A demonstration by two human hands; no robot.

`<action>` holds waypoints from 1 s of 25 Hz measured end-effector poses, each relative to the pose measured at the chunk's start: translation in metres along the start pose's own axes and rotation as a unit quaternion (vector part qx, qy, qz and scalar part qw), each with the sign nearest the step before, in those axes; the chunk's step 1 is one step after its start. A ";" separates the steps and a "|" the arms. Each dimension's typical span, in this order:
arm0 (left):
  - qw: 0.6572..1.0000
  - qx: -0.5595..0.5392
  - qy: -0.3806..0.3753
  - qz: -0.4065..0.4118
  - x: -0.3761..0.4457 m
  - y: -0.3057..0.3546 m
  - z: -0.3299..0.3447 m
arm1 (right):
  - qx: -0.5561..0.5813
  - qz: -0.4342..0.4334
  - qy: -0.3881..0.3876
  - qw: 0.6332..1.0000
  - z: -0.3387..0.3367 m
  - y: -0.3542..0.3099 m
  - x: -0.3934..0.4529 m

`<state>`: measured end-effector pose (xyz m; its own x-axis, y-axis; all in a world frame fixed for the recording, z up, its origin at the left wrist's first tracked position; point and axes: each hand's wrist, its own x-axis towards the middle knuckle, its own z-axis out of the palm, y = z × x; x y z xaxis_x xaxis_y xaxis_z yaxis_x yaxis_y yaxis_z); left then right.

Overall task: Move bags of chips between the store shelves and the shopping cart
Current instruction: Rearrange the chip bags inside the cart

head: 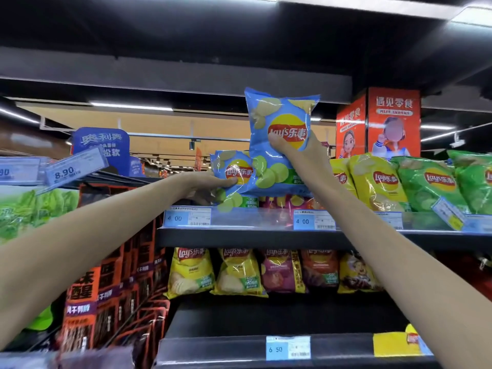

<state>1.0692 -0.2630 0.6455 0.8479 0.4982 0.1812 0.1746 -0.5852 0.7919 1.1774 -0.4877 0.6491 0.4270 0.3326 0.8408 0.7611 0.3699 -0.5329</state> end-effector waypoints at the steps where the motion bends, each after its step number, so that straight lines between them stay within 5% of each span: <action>1: 1.000 0.014 0.009 -0.002 -0.001 0.000 -0.003 | -0.004 0.001 -0.003 1.000 0.003 -0.002 0.000; 4: 0.997 0.038 0.072 0.003 -0.008 -0.001 -0.013 | -0.007 0.013 -0.018 1.000 0.014 -0.006 0.000; 7: 0.974 0.011 0.186 0.125 -0.023 0.005 -0.012 | 0.007 0.030 -0.031 0.999 0.031 -0.007 -0.002; 10: 0.960 -0.079 0.136 0.230 -0.047 0.015 -0.011 | 0.004 0.037 -0.029 0.999 0.050 -0.003 -0.003; 13: 0.978 -0.070 0.054 0.191 -0.054 0.010 -0.006 | 0.002 0.078 -0.063 0.995 0.063 0.012 -0.007; 18: 0.984 -0.077 0.084 0.134 -0.048 0.011 0.008 | 0.011 0.137 -0.128 0.982 0.062 0.027 -0.010; 25: 0.982 -0.052 0.136 0.116 -0.047 0.024 0.024 | -0.252 0.099 -0.165 0.948 0.041 0.012 -0.035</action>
<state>1.0456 -0.3163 0.6417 0.6908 0.5202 0.5022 -0.0721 -0.6415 0.7637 1.1512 -0.4596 0.6096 0.4738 0.6362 0.6089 0.8538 -0.1623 -0.4947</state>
